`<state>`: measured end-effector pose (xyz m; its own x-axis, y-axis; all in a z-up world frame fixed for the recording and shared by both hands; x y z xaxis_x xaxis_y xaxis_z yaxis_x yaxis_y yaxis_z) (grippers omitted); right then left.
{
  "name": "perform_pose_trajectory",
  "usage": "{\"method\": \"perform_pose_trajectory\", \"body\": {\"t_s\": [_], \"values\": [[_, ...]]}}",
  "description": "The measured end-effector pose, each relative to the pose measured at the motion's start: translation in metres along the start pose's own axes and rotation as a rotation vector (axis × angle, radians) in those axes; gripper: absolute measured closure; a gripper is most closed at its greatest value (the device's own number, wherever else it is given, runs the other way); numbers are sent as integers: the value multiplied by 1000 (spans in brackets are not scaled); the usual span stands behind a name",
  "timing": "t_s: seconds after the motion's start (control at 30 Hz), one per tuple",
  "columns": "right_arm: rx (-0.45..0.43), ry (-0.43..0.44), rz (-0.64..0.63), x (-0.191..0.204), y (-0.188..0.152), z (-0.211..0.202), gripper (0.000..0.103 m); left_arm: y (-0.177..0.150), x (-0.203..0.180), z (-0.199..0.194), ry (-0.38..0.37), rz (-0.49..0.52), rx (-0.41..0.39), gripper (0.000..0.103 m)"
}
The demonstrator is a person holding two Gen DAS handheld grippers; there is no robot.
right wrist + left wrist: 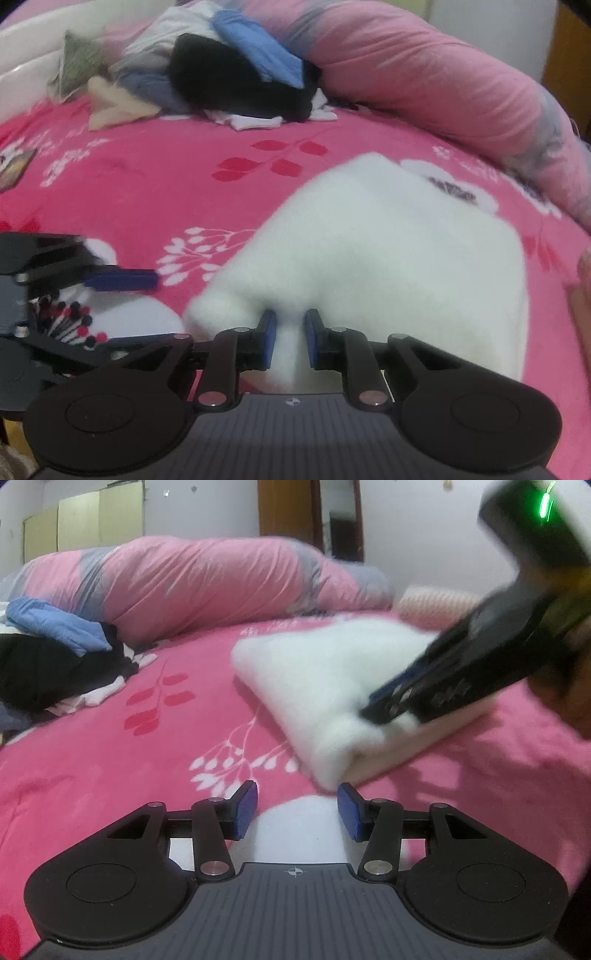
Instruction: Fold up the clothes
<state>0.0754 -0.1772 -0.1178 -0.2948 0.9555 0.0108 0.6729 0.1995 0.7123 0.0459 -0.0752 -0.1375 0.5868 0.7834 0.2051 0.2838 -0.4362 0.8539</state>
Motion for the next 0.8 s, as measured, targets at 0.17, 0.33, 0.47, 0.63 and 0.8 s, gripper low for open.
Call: {"method": "perform_pose_trajectory", "body": {"t_s": [0.17, 0.33, 0.47, 0.63, 0.8], "values": [[-23, 1, 36, -3, -1, -3, 86, 27, 16, -9, 4, -114, -81, 46], [-52, 13, 76, -8, -3, -10, 86, 39, 16, 33, -7, -132, 8, 47], [-47, -14, 72, -16, 4, -31, 85, 30, 15, 38, -2, -121, 34, 45], [-92, -135, 60, -41, 16, -52, 85, 25, 17, 40, -4, -127, 52, 43], [-22, -185, 17, -67, -20, -12, 86, 24, 11, 42, 1, -107, 57, 43]]}}
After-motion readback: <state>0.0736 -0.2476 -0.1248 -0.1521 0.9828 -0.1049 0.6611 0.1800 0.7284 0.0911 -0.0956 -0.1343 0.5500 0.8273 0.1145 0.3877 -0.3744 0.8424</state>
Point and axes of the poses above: each gripper's, at about its wrist camera, not at the fingertips, and z roughly the way its jaws point, x to its left, y to its top, the point moved 6 cm from there along z, roughly the way its jaws point, and after that the axes turned 12 degrees about z, right-handed, at the moved point
